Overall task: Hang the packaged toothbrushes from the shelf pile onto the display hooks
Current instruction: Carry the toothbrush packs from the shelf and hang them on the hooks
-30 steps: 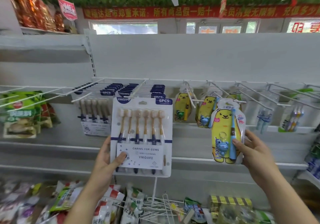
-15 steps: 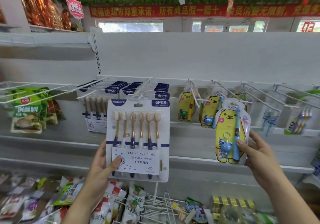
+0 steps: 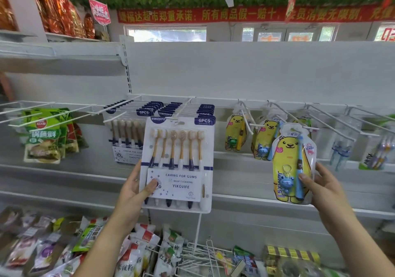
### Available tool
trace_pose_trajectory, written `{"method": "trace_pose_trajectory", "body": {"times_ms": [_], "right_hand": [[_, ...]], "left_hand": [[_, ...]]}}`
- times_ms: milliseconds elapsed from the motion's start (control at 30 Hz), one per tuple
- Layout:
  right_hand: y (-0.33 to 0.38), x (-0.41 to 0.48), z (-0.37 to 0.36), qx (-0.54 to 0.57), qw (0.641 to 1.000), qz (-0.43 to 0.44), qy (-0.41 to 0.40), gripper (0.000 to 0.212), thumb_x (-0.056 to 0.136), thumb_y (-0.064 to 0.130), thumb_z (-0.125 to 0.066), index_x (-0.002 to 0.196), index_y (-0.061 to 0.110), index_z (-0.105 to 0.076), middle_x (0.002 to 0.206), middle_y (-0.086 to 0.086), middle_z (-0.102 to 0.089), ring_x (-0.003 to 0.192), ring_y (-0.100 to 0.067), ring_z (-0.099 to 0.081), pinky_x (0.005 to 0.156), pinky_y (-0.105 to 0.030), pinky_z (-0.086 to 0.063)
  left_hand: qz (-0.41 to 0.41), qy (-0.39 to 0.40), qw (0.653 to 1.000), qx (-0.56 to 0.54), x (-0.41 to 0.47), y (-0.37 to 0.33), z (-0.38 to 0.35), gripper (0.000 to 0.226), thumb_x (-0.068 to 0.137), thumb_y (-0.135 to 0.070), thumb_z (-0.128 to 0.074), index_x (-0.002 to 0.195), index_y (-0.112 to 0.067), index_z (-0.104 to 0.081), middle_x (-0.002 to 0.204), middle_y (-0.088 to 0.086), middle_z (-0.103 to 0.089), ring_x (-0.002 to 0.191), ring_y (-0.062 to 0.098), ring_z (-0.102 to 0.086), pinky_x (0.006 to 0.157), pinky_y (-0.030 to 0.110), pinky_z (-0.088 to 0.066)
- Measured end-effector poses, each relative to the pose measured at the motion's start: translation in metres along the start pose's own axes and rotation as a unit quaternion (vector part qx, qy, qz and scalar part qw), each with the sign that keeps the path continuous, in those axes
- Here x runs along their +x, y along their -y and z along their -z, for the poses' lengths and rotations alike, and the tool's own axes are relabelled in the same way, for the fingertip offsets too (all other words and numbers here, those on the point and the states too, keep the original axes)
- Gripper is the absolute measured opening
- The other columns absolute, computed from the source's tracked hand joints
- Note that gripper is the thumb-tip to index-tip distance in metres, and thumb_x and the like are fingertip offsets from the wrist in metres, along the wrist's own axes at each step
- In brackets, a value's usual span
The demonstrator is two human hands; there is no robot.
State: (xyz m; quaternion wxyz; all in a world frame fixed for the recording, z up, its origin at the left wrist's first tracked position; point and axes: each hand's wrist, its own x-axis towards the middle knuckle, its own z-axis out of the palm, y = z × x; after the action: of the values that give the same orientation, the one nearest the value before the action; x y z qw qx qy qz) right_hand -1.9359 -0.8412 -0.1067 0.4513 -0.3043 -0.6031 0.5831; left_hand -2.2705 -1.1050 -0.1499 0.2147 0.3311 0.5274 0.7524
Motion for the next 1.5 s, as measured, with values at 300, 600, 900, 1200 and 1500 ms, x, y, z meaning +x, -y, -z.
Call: {"method": "trace_pose_trajectory", "body": {"times_ms": [300, 600, 900, 1200, 1500], "right_hand": [[-0.01, 0.037, -0.003, -0.111, 0.986, 0.065, -0.11, 0.043, 0.097, 0.018, -0.065, 0.132, 0.029, -0.043, 0.115, -0.012, -0.063, 0.085, -0.02, -0.072, 0.064, -0.044, -0.062], [-0.027, 0.076, -0.019, -0.206, 0.965, 0.074, -0.141, 0.04, 0.1, 0.022, -0.062, 0.136, 0.022, -0.046, 0.111, -0.003, -0.063, 0.093, -0.016, -0.067, 0.066, -0.034, -0.06], [-0.035, 0.102, -0.026, -0.244, 0.957, 0.066, -0.139, 0.039, 0.098, 0.029, -0.064, 0.133, 0.022, -0.048, 0.128, -0.002, -0.066, 0.11, -0.021, -0.066, 0.088, -0.048, -0.06], [-0.035, 0.129, -0.034, -0.232, 0.96, 0.046, -0.151, 0.034, 0.097, 0.02, -0.065, 0.127, 0.021, -0.049, 0.115, -0.002, -0.066, 0.101, -0.021, -0.066, 0.079, -0.037, -0.058], [-0.034, 0.133, -0.021, -0.309, 0.944, -0.008, -0.114, 0.049, 0.096, 0.023, -0.065, 0.141, 0.011, -0.051, 0.13, -0.009, -0.064, 0.117, -0.027, -0.061, 0.087, -0.032, -0.048]], "left_hand": [[-0.039, -0.051, 0.989, 0.136, 0.036, 0.013, -0.01, 0.076, 0.088, -0.028, -0.073, 0.149, -0.054, -0.036, 0.152, -0.023, -0.046, 0.141, 0.012, -0.045, 0.114, 0.046, -0.04], [-0.048, -0.08, 0.974, 0.205, 0.054, 0.034, -0.021, 0.074, 0.097, -0.028, -0.064, 0.146, -0.06, -0.019, 0.157, -0.029, -0.016, 0.151, 0.013, -0.02, 0.122, 0.048, -0.023], [-0.035, -0.104, 0.971, 0.213, 0.056, 0.047, -0.034, 0.07, 0.096, -0.036, -0.063, 0.151, -0.056, -0.025, 0.16, -0.006, -0.037, 0.141, 0.023, -0.039, 0.116, 0.051, -0.031], [-0.001, -0.129, 0.969, 0.212, 0.063, 0.054, -0.032, 0.074, 0.095, -0.034, -0.067, 0.158, -0.03, -0.029, 0.151, 0.011, -0.05, 0.134, 0.036, -0.049, 0.11, 0.052, -0.039], [0.059, -0.153, 0.955, 0.248, 0.067, 0.053, -0.023, 0.083, 0.079, -0.053, -0.073, 0.143, -0.009, -0.043, 0.126, 0.008, -0.059, 0.12, 0.034, -0.058, 0.105, 0.051, -0.044]]}}
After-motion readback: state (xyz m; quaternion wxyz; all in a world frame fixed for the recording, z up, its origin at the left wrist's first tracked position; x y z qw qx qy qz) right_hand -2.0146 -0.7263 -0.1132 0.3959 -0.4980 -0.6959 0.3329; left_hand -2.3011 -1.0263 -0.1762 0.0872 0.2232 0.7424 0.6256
